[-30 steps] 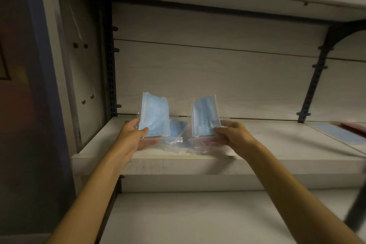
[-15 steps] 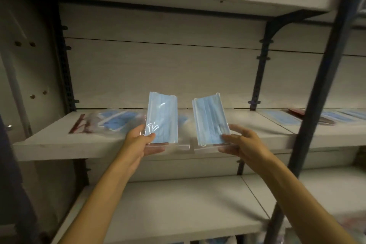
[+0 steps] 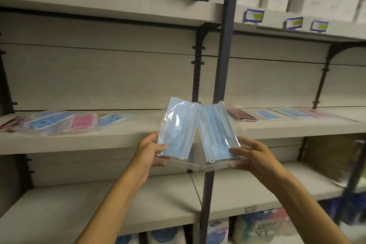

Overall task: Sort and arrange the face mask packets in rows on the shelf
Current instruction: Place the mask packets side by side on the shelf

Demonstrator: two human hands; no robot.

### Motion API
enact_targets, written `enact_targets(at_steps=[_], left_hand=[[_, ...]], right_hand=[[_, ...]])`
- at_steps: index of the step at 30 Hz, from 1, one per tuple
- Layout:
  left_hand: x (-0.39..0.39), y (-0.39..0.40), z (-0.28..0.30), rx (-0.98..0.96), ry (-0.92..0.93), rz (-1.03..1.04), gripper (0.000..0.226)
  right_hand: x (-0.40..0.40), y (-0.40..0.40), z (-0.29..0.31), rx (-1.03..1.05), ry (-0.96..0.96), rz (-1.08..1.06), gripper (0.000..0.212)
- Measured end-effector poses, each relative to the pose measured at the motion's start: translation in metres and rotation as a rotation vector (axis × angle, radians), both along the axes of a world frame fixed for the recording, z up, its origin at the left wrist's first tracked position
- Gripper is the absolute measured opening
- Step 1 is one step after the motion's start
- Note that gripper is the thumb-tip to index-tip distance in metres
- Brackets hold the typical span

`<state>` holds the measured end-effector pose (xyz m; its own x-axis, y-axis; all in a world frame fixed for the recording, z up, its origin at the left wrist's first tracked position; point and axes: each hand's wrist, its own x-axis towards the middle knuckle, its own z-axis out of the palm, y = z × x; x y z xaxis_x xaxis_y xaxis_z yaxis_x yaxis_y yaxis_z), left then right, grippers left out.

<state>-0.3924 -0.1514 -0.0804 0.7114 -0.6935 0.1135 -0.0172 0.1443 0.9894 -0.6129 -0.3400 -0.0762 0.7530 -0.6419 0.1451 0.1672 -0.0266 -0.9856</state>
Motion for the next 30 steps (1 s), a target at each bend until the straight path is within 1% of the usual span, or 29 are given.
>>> enact_targets(at_steps=[4,7,10,13,17,22,25,28,30], left_hand=[[-0.047,-0.051,0.000,0.059,-0.050,-0.071,0.028],[-0.071,-0.093,0.000,0.106,-0.106,-0.122,0.024],[-0.084,-0.142,-0.005,0.147,-0.164,-0.121,0.019],[-0.091,-0.193,-0.011,0.175,-0.121,-0.124,0.014],[-0.094,-0.251,-0.014,0.189,-0.019,-0.135,0.021],[-0.089,-0.310,-0.007,0.090,0.001,-0.067,0.029],[-0.078,-0.338,0.001,0.060,-0.028,0.032,0.030],[-0.060,-0.358,0.011,0.123,-0.085,0.169,0.019],[-0.043,-0.371,0.016,0.180,-0.103,0.248,0.022]], right_hand=[[-0.039,-0.035,-0.007,0.064,-0.027,-0.113,0.026],[-0.059,-0.065,-0.009,0.047,-0.016,-0.160,0.026],[-0.072,-0.100,-0.004,0.028,-0.020,-0.185,0.023],[-0.078,-0.141,-0.002,-0.026,-0.005,-0.209,0.022],[-0.078,-0.198,-0.002,-0.095,0.037,-0.226,0.024],[-0.067,-0.260,0.009,-0.101,0.041,-0.209,0.021],[-0.056,-0.288,0.015,-0.101,0.035,-0.183,0.020],[-0.045,-0.312,0.017,-0.111,0.027,-0.149,0.020],[-0.038,-0.329,0.018,-0.116,0.030,-0.137,0.022]])
